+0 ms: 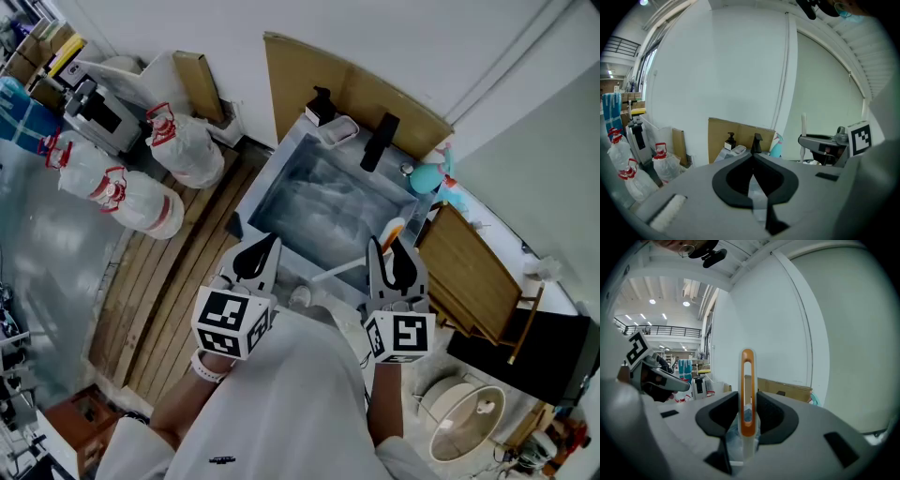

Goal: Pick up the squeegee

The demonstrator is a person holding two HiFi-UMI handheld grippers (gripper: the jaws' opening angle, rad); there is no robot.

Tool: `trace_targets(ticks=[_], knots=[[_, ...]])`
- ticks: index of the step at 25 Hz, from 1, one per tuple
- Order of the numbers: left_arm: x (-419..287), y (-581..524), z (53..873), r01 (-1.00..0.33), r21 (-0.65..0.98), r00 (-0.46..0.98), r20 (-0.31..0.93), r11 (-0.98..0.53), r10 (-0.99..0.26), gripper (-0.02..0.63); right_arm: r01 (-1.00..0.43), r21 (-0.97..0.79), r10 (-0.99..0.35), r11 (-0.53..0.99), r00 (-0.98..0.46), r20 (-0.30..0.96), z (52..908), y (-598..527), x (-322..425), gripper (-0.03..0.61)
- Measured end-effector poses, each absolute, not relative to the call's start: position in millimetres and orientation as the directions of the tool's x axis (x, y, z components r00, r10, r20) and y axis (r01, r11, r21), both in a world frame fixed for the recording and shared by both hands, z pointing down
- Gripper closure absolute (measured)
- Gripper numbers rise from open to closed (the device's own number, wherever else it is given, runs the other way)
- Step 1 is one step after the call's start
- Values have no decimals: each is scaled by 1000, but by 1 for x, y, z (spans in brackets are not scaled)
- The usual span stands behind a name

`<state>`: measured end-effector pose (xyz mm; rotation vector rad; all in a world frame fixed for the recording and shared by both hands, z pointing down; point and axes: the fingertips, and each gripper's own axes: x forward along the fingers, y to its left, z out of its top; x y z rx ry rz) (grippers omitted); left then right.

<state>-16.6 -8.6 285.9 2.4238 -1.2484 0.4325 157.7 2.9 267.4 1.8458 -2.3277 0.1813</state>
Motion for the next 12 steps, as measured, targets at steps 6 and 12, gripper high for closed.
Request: trace_targets(ticks=[6,12], knots=[[-17,-8,287,-824,188,558,438,-535,-705,609,-972,3,-950,237,-231,212,272,3,154,463],[-18,-8,289,-824,188,558,437,-535,-705,609,-970,8,-948,241,-234,214,274,3,153,463]])
